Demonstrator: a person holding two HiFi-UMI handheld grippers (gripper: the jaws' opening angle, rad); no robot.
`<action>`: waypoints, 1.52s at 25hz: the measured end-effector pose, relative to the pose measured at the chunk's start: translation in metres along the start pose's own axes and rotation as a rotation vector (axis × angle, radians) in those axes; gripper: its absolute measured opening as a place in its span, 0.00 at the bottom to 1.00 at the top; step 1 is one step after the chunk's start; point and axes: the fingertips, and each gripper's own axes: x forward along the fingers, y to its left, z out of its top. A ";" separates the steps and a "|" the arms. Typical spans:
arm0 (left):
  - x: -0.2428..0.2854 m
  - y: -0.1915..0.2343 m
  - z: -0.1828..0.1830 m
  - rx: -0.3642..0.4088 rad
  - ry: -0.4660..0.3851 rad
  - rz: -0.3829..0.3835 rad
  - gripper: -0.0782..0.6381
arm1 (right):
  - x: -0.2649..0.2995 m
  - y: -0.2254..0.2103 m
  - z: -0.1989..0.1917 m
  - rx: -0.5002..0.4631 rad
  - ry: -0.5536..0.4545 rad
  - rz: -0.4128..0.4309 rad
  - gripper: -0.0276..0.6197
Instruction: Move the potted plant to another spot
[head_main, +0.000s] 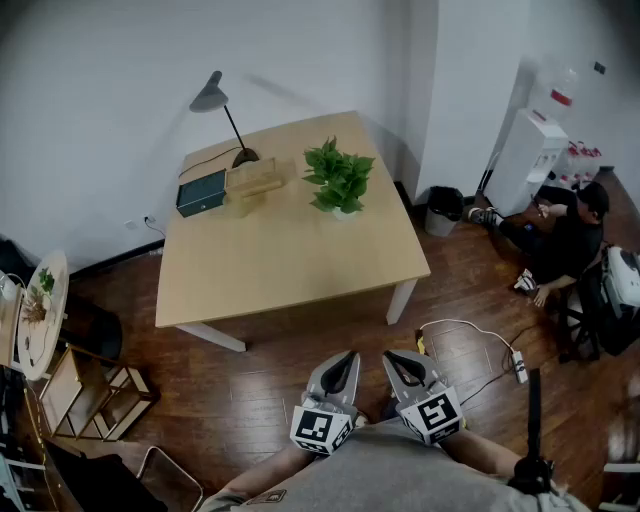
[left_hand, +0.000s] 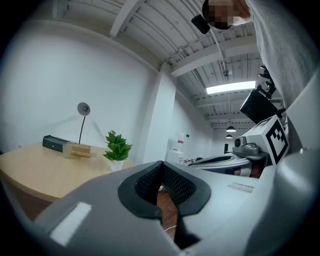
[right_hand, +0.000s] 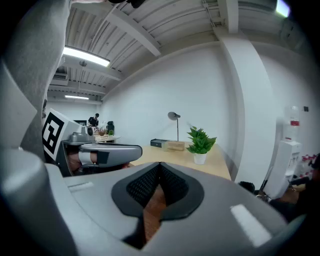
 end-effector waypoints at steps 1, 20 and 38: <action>0.004 0.004 0.000 0.004 0.005 -0.001 0.11 | 0.005 -0.004 0.002 0.005 -0.002 0.002 0.05; 0.193 0.118 0.004 -0.003 0.066 0.207 0.11 | 0.150 -0.178 0.035 -0.006 -0.016 0.132 0.05; 0.283 0.237 -0.061 0.031 0.196 0.331 0.11 | 0.259 -0.286 0.011 0.004 0.136 0.080 0.05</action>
